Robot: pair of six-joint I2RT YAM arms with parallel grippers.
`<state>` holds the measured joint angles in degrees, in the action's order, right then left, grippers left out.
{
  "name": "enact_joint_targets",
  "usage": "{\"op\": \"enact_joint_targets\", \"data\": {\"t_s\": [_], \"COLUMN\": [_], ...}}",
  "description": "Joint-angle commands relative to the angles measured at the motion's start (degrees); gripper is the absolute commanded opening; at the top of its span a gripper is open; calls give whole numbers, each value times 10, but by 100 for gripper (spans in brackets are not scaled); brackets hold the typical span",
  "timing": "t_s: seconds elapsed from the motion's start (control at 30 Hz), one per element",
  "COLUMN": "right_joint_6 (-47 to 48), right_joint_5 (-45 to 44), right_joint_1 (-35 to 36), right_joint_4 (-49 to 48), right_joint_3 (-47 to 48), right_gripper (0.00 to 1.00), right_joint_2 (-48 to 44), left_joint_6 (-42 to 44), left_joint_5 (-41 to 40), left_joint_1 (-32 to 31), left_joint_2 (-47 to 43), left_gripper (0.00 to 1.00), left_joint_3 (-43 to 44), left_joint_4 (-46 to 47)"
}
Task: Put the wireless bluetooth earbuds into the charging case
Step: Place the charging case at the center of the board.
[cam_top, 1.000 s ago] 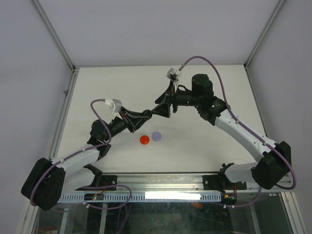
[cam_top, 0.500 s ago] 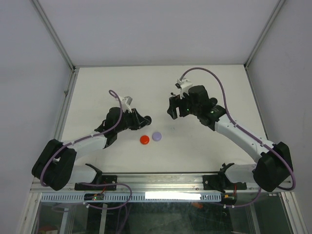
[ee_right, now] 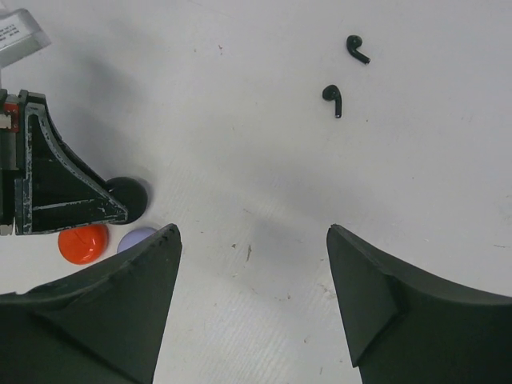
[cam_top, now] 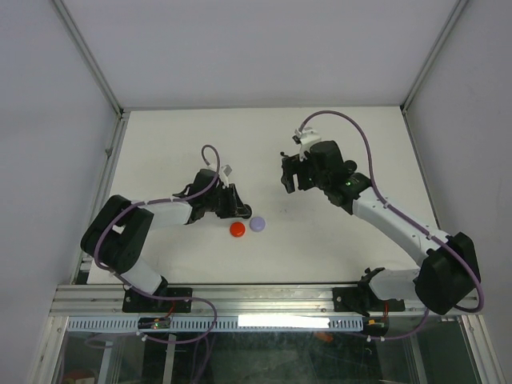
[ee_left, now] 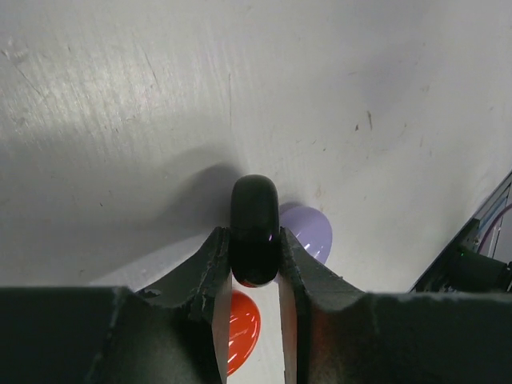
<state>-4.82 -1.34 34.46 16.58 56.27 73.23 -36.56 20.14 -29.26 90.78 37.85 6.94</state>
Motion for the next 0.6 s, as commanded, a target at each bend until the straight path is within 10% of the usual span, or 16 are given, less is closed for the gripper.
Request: {"op": "enact_joint_targets", "data": {"t_s": [0.0,0.57], "right_joint_6": [-6,1], "right_joint_5": [-26,-87], "right_joint_1": [-6,-121], "right_joint_4": [-28,50], "right_joint_3": [33,137], "right_gripper": [77,78], "right_joint_2": [20,128], "left_joint_6": [19,119], "left_joint_5": [35,-137], "left_joint_1": [-2,6], "left_joint_2": [11,-176], "left_gripper": [25,99], "left_joint_3": [28,91], "left_joint_4": [-33,-211]}}
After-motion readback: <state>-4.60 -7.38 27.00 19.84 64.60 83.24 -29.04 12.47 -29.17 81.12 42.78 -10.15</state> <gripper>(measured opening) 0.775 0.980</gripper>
